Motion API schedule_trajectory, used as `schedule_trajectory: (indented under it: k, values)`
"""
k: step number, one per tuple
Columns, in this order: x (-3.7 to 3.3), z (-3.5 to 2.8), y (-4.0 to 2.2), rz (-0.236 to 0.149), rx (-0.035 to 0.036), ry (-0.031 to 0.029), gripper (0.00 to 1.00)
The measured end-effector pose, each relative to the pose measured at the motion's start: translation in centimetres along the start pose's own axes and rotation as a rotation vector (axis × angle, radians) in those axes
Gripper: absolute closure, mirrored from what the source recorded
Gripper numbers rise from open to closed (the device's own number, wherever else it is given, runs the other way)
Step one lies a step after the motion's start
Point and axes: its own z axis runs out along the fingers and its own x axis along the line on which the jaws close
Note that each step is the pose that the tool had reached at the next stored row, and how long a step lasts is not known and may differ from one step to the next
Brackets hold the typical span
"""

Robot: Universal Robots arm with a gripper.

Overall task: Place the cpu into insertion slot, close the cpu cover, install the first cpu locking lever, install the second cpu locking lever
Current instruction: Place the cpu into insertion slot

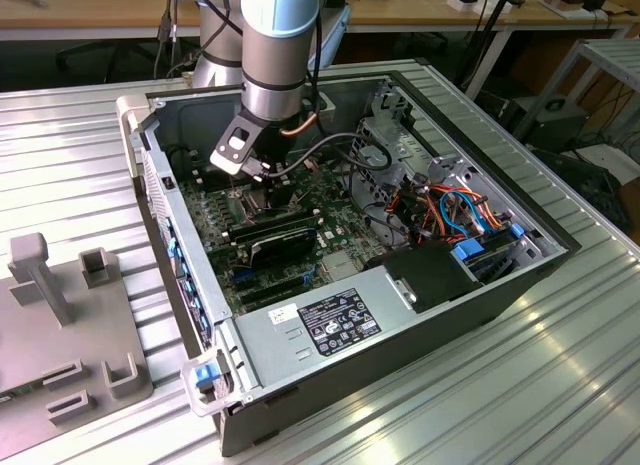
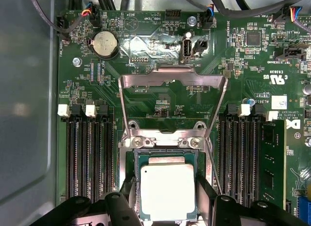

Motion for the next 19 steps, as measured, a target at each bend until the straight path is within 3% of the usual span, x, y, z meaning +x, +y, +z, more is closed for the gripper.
schedule_trajectory:
  k: [2, 3, 11, 13, 14, 19]
  values:
    - [0.0, -0.01, 0.0, 0.0, 0.0003, -0.0002, 0.4]
    - [0.0, -0.01, 0.0, 0.0, 0.0002, -0.0003, 0.45]
    - [0.0, 0.01, 0.04, 0.0, -0.0004, 0.0, 0.45]
    - [0.01, 0.02, 0.05, 0.0, -0.0004, 0.0005, 0.44]
    - [0.01, 0.01, 0.05, 0.0, -0.0002, 0.0003, 0.38]
    - [0.0, -0.29, 0.05, 0.0, 0.0007, 0.0, 0.38]
